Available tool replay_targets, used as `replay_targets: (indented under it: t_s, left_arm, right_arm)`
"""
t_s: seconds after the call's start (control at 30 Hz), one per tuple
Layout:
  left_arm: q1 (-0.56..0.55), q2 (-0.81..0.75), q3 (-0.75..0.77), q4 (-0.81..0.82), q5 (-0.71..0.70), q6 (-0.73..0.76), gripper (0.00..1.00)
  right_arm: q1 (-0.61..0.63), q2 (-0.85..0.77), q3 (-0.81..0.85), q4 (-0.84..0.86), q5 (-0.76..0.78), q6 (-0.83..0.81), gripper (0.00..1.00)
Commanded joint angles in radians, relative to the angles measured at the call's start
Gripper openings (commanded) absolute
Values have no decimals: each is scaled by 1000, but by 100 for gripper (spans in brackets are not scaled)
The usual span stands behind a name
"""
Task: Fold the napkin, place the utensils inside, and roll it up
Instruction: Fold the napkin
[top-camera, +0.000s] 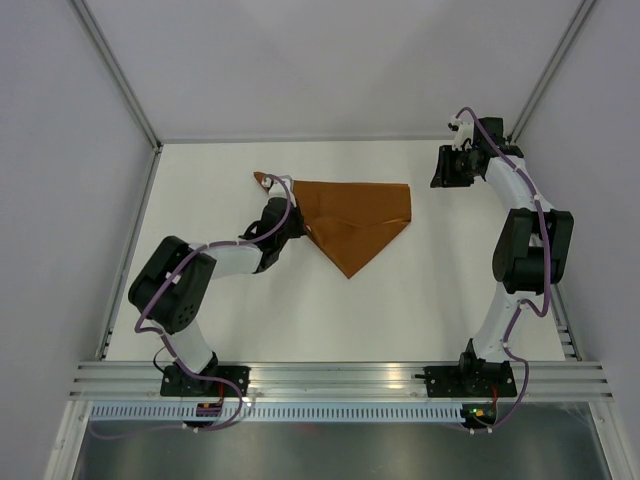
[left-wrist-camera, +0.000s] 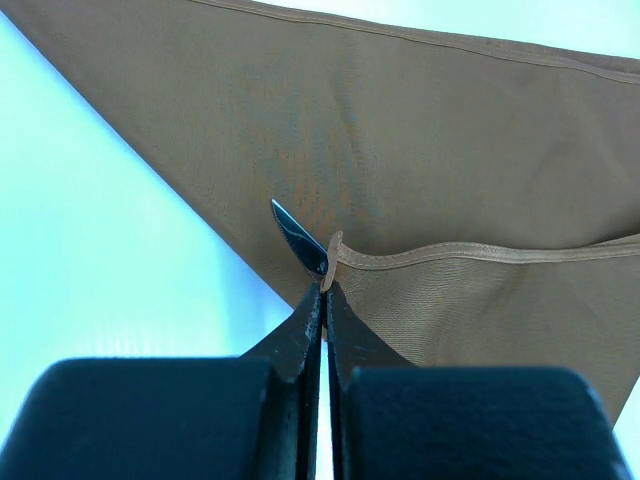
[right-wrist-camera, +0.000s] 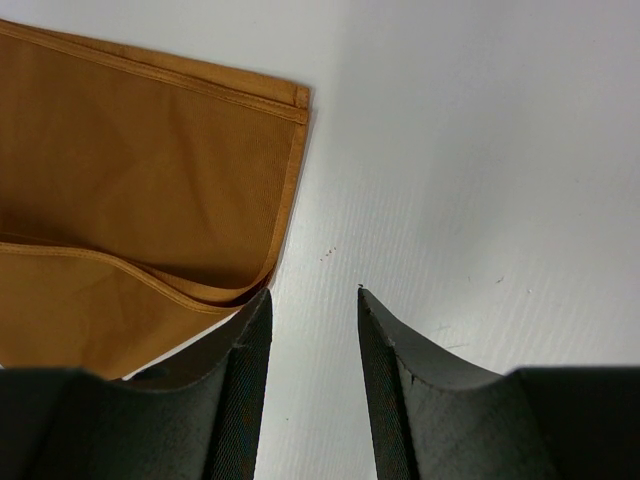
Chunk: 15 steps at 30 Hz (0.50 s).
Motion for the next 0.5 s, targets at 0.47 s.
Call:
replay_targets:
  t_s: [0.47]
  left_arm:
    - [20,25,33,24,22,-43,40]
  right_arm:
    - [10,0,14,-1,13,-17,46]
